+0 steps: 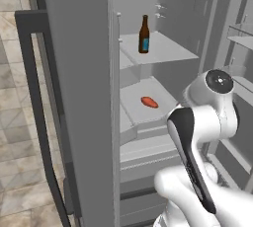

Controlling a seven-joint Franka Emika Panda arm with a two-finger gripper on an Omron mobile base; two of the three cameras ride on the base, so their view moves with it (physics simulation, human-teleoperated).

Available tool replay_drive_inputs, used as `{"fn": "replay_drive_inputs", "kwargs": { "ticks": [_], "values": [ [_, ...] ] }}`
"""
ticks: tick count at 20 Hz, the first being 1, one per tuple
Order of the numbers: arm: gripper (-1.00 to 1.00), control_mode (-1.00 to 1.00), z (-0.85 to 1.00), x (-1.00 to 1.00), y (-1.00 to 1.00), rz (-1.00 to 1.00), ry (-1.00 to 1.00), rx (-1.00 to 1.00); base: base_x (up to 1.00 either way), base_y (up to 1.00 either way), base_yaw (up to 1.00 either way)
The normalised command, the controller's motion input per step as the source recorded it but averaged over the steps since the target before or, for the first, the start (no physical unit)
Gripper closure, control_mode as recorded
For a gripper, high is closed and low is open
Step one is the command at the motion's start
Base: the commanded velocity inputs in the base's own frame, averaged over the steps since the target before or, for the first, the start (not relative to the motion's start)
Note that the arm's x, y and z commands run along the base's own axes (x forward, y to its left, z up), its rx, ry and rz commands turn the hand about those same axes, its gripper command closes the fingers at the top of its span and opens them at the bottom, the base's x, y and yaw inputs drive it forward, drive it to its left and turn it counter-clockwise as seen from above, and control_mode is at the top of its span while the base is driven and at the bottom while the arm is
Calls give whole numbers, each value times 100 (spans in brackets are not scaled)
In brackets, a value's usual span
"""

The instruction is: Place the beer on the top shelf of the fridge to keep it out of children's reach, and place the sweet potato and peach on lower shelves for easy access.

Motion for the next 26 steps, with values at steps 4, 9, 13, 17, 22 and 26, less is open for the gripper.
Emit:
{"fn": "replay_drive_inputs", "kwargs": {
  "ticks": [4, 9, 13, 17, 22, 26],
  "values": [
    [100, -100, -28, 73, 0, 0, 0, 1, 0, 0, 0],
    [100, -100, -33, 69, 1, 0, 0, 0, 0, 0, 0],
    [100, -100, -32, 67, 4, 0, 0, 0, 0, 0, 0],
    [100, -100, -32, 66, 6, 0, 0, 2, 0, 0, 0],
    [100, -100, -28, 56, 6, 0, 1, 5, 0, 0, 0],
    [100, -100, -26, 50, 12, 0, 6, 6, 0, 0, 0]
  ]
}}
